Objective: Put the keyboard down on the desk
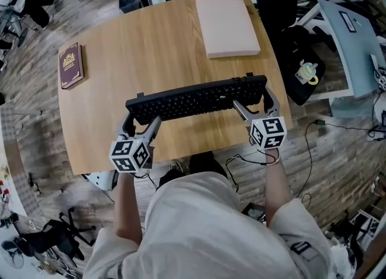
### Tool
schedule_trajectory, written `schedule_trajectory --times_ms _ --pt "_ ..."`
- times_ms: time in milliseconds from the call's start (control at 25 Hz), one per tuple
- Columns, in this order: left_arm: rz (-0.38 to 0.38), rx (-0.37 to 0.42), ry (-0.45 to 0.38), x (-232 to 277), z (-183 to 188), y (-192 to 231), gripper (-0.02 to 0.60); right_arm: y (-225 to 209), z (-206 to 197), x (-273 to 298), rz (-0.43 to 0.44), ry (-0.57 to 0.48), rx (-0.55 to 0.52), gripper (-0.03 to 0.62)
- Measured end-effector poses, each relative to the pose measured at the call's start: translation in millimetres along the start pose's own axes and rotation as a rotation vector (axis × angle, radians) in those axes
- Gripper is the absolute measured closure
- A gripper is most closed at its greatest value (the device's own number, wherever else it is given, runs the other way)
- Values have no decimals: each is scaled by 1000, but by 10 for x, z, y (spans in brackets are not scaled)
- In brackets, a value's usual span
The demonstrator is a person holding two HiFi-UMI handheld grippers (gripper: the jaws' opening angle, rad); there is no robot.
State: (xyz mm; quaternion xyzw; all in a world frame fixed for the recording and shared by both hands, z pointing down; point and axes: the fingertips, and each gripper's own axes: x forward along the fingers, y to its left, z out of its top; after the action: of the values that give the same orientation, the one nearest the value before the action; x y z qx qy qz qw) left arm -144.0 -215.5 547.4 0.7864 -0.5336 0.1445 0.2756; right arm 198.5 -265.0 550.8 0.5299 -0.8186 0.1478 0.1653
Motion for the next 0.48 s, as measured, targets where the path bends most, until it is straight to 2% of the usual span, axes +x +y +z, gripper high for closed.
schedule_trajectory --times_ms 480 --pt "-5 -27 91 265 -320 -124 160 -249 -558 161 28 124 72 114"
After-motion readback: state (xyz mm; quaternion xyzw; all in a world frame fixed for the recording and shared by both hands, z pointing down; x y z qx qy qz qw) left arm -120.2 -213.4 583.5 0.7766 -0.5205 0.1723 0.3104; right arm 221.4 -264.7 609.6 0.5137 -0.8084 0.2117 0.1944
